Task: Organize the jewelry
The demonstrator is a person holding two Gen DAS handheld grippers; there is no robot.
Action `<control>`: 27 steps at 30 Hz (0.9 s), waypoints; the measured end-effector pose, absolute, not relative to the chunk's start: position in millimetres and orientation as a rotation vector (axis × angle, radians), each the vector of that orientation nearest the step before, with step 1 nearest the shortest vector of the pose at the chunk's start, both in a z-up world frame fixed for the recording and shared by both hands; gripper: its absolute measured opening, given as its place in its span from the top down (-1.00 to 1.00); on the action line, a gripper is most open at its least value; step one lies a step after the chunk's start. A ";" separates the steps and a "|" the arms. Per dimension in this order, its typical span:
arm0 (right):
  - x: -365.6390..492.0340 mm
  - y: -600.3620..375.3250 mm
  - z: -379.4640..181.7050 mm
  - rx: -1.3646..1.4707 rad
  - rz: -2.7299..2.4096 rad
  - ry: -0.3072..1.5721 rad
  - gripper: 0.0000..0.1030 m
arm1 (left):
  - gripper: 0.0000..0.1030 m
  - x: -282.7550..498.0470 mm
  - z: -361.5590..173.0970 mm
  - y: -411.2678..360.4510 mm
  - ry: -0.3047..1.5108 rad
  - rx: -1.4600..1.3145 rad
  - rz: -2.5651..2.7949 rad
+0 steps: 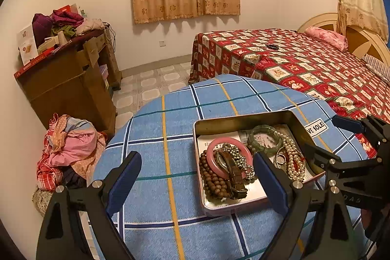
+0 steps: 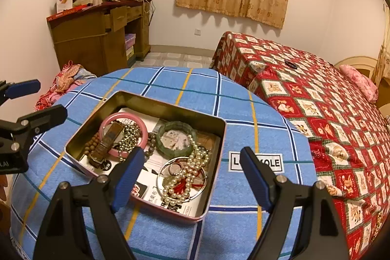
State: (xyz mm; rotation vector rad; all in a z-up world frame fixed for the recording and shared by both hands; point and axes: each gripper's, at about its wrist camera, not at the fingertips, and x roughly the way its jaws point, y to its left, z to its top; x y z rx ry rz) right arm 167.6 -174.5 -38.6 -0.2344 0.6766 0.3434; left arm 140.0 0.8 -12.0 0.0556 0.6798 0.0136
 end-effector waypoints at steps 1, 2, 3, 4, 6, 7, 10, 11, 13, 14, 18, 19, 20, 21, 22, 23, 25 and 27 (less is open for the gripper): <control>167.8 -174.7 -37.9 -0.232 0.344 0.677 -0.61 | -0.80 139.9 -12.4 0.5 0.682 0.060 0.013; 167.8 -174.7 -38.0 -0.235 0.344 0.677 -0.61 | -0.80 139.8 -12.7 0.4 0.684 0.062 0.011; 167.6 -174.9 -37.4 -0.238 0.343 0.675 -0.62 | -0.80 139.4 -12.8 0.4 0.685 0.063 0.010; 167.7 -174.9 -37.3 -0.238 0.343 0.675 -0.62 | -0.80 139.4 -12.8 0.2 0.685 0.063 0.009; 167.5 -174.8 -35.9 -0.239 0.345 0.675 -0.62 | -0.80 139.6 -12.5 -0.4 0.682 0.065 0.009; 167.3 -174.2 -35.6 -0.240 0.343 0.673 -0.62 | -0.80 139.3 -12.4 -0.9 0.681 0.065 0.009; 166.7 -173.1 -34.0 -0.241 0.347 0.672 -0.62 | -0.80 138.5 -10.4 -1.8 0.676 0.068 0.008; 166.5 -172.9 -33.9 -0.242 0.345 0.670 -0.62 | -0.80 138.5 -9.9 -1.9 0.675 0.069 0.007; 166.7 -172.6 -33.4 -0.244 0.344 0.669 -0.62 | -0.80 138.5 -9.8 -2.3 0.674 0.072 0.010; 166.8 -172.7 -33.2 -0.245 0.344 0.669 -0.63 | -0.80 138.6 -9.8 -2.9 0.673 0.074 0.012; 166.6 -172.5 -33.0 -0.243 0.345 0.666 -0.63 | -0.80 139.2 -9.0 -4.9 0.676 0.081 0.009; 166.1 -172.4 -33.0 -0.244 0.345 0.665 -0.63 | -0.80 139.6 -8.9 -4.9 0.676 0.080 0.007; 166.0 -172.5 -33.0 -0.244 0.345 0.664 -0.63 | -0.80 139.4 -8.9 -5.1 0.676 0.080 0.005; 166.1 -172.6 -33.0 -0.245 0.345 0.665 -0.63 | -0.80 139.3 -8.9 -5.2 0.675 0.081 0.007; 166.1 -172.6 -33.0 -0.245 0.344 0.666 -0.63 | -0.80 139.2 -8.9 -5.2 0.676 0.081 0.006; 166.0 -172.6 -32.9 -0.244 0.345 0.665 -0.63 | -0.80 139.1 -9.0 -4.9 0.677 0.078 0.005; 166.1 -172.5 -33.0 -0.244 0.345 0.664 -0.63 | -0.80 139.3 -9.0 -5.9 0.676 0.080 0.007; 166.1 -172.5 -33.1 -0.244 0.344 0.665 -0.63 | -0.80 138.9 -9.0 -5.6 0.679 0.079 0.009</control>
